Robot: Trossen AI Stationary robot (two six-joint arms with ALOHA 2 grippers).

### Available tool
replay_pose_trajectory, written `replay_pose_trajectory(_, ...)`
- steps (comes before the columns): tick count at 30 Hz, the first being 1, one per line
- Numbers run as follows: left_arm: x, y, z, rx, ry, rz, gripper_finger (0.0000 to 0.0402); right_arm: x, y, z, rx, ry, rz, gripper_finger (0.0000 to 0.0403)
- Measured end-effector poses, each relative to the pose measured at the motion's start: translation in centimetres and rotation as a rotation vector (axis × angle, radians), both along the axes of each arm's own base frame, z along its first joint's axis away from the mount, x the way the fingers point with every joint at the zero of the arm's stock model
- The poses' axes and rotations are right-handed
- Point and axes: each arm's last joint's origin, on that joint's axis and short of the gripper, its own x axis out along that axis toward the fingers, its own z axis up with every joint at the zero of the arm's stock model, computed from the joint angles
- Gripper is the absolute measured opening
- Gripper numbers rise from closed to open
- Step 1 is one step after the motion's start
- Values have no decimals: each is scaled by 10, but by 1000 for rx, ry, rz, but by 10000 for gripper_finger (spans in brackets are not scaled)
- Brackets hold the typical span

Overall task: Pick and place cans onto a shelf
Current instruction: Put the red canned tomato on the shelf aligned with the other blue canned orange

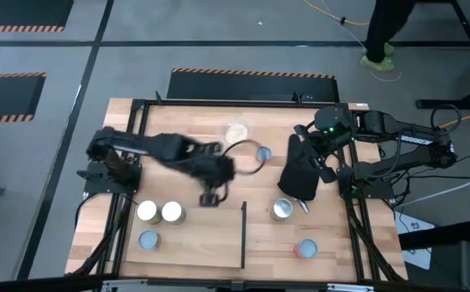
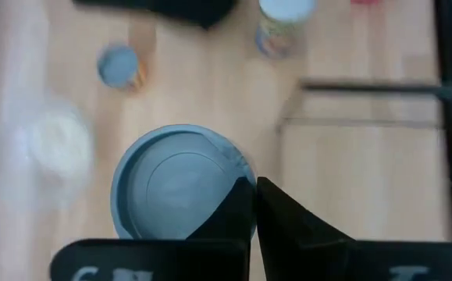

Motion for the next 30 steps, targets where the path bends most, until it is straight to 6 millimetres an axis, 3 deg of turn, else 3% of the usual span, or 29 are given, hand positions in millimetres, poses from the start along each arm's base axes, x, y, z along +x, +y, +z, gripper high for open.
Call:
replay_pose_trajectory(8,-62,-98,5,-95,-12,120,1,0,0,0,0,2,0,83)
replay_pose_trajectory(12,-80,-146,-8,-96,-54,161,1,0,0,0,-1,2,1,83)
replay_pose_trajectory(17,-96,-189,-32,-121,-35,215,0,0,0,0,-20,-7,18,83)
replay_pose_trajectory(24,-96,-220,-66,-94,13,262,0,0,0,0,-37,-15,33,83)
replay_pose_trajectory(30,-95,-233,-91,-53,89,291,0,0,0,0,-37,-15,33,83)
